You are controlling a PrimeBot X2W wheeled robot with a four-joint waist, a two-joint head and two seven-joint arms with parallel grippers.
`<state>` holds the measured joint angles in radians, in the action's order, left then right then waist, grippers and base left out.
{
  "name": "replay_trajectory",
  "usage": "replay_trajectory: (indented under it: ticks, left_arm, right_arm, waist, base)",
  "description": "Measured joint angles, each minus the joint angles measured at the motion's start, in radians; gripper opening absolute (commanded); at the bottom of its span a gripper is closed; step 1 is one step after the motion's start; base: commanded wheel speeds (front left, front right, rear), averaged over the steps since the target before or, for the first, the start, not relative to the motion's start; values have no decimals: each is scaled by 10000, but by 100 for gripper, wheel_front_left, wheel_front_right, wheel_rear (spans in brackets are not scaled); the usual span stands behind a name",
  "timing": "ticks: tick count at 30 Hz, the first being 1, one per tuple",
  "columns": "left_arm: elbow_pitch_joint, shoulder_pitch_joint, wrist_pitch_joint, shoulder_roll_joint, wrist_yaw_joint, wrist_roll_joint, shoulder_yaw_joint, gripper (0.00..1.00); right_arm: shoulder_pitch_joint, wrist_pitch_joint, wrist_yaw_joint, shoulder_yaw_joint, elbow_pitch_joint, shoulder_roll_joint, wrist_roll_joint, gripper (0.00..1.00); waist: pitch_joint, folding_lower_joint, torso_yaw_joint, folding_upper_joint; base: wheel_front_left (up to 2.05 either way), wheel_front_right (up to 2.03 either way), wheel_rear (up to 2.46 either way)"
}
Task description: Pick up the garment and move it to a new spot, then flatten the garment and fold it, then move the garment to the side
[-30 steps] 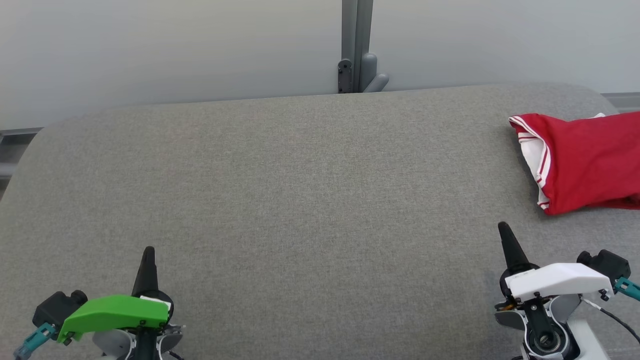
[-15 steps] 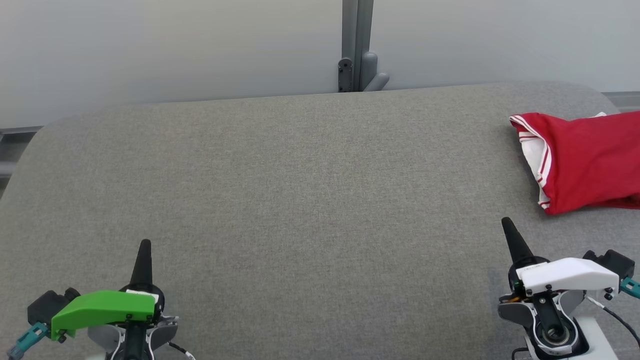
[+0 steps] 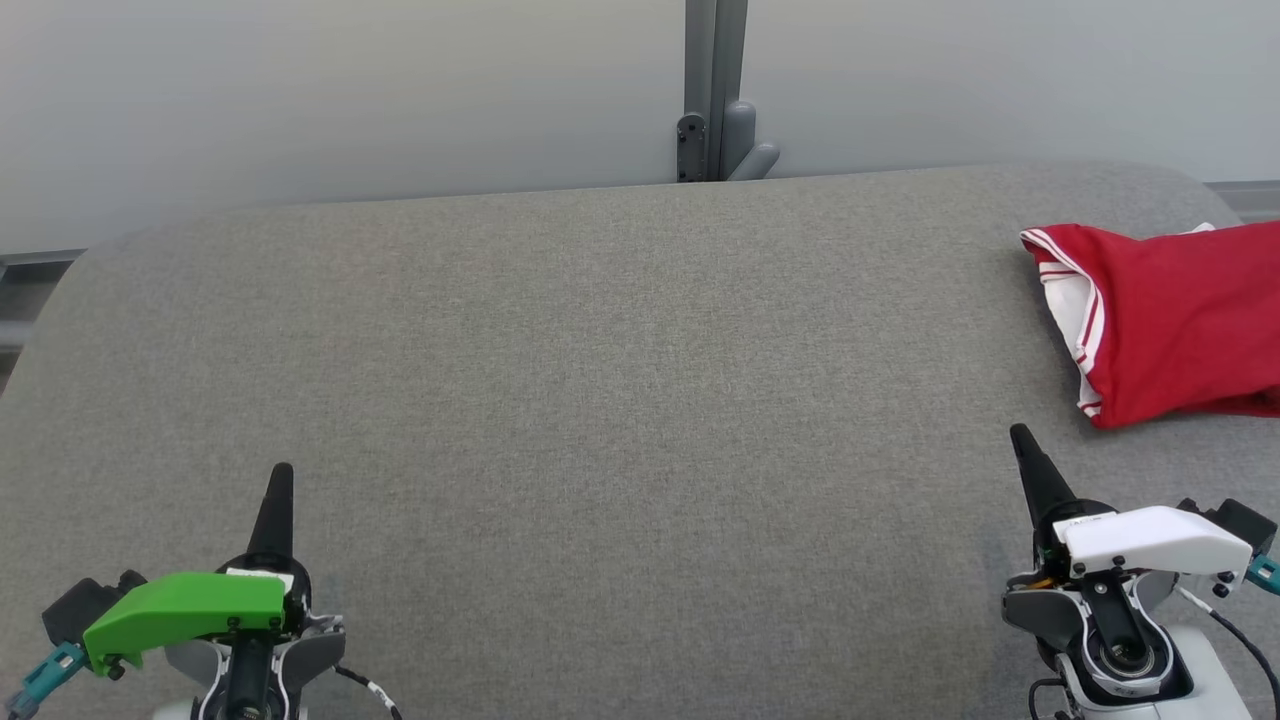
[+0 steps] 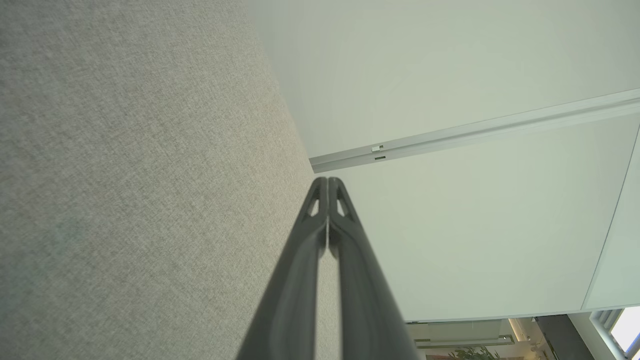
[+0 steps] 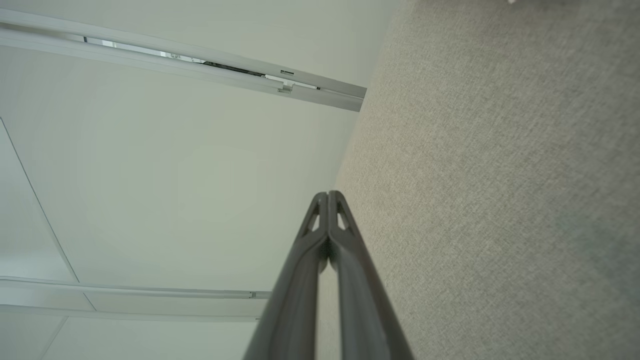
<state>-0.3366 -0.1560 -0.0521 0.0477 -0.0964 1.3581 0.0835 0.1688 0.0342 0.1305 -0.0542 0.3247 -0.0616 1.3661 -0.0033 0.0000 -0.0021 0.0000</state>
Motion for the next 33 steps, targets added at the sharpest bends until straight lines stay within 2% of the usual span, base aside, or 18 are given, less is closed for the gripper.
replay_trajectory:
  ticks: [33]
  left_arm:
    - [-33, -394, -629, 0, -313, 2217, 422, 0]
  right_arm:
    - [270, 619, 0, -468, 125, 12, 2311, 0]
  waist:
    - [76, 0, 20, 0]
  base:
    - [0, 0, 0]
